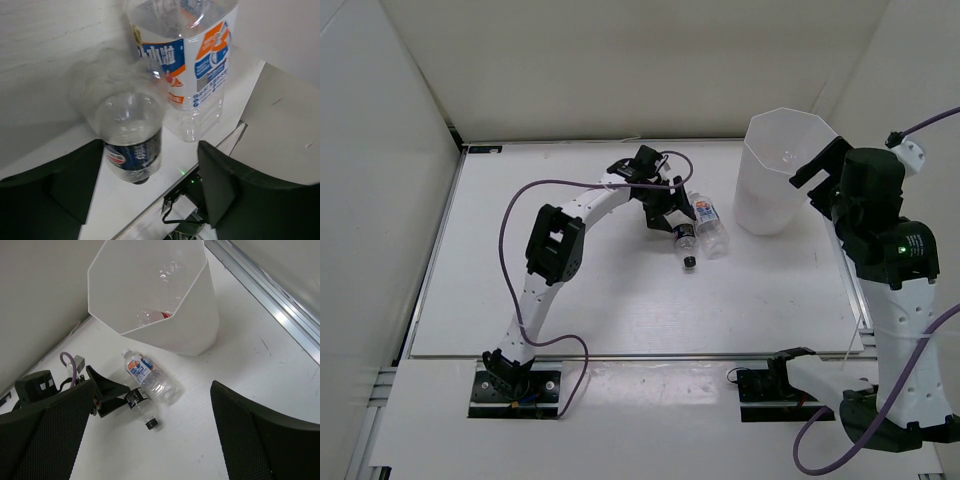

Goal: Put the plastic bottles in the bin

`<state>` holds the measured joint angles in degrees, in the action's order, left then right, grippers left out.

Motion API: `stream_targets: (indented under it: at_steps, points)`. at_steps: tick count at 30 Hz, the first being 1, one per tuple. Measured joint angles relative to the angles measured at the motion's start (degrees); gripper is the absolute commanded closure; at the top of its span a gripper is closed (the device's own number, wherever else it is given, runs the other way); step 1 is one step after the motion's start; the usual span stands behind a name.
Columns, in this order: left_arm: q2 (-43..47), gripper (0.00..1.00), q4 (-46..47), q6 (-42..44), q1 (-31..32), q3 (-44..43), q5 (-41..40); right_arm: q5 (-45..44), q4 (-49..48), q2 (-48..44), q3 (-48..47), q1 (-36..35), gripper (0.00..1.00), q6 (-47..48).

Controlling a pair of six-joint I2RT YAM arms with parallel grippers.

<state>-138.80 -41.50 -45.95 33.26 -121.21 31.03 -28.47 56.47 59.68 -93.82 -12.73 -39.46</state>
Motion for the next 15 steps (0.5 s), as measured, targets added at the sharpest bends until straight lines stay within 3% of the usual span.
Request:
stream_targets:
  at_steps: [9,15]
  points:
    - [-1.3,0.19,-0.2,0.3,0.7,4.3,1.9,0.1,1.1,1.3,1.4,1.4,0.01,1.1]
    - [-2.3,0.25,-0.4,0.8,0.7,4.3,3.3,2.2,2.5,5.3,1.9,4.7,0.01,1.0]
